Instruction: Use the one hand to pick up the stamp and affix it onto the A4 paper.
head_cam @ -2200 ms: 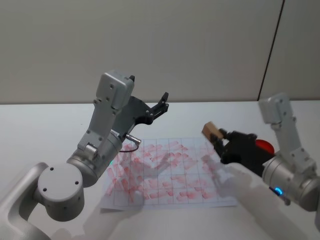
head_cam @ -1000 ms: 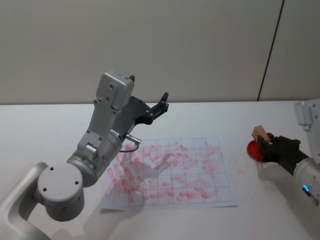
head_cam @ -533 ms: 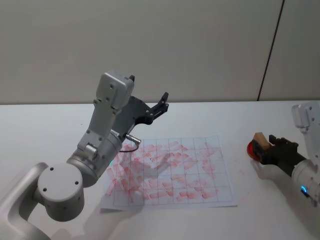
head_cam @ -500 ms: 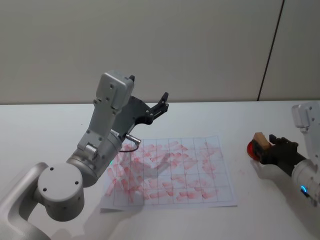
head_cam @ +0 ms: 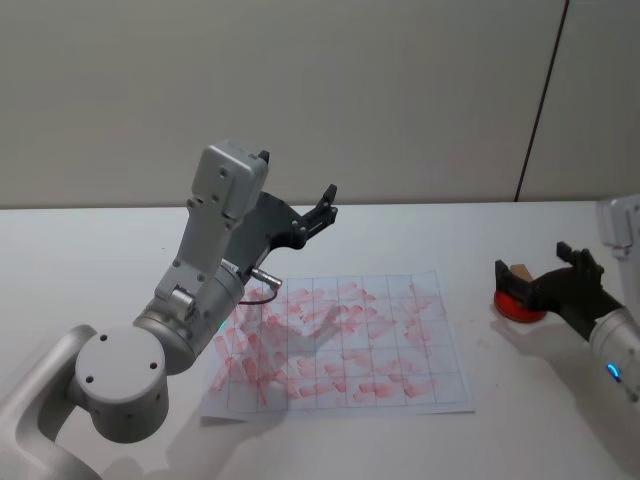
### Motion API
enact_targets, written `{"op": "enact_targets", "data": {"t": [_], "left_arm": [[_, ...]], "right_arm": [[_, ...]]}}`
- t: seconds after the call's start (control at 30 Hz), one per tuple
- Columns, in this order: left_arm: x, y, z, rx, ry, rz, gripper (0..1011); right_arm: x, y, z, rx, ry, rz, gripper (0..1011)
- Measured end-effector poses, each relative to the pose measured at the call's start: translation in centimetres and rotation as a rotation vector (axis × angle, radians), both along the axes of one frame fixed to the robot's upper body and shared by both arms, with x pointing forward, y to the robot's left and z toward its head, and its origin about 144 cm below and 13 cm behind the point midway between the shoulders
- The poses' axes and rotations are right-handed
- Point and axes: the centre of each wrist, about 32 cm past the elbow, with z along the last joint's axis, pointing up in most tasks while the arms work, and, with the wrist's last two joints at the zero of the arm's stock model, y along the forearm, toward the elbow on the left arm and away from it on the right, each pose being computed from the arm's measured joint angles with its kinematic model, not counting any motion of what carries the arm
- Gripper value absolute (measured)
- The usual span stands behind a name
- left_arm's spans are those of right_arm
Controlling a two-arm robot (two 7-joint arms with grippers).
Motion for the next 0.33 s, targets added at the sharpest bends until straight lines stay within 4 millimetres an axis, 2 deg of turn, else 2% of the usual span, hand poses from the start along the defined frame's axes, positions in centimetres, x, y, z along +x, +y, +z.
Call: {"op": "enact_targets", "data": {"t": [0.07,0.33], "left_arm": [[0.0,0.0,0.0,0.0,0.0,0.0,1001],[0.0,0.0,0.0,0.0,0.0,0.0,1001]], "right_arm": [[-0.2,0.0,0.2,-0.003,-0.03,-0.001,1000],[-1.2,-0.1,1.0,-0.015,-0.136,-0.004,1001]]}}
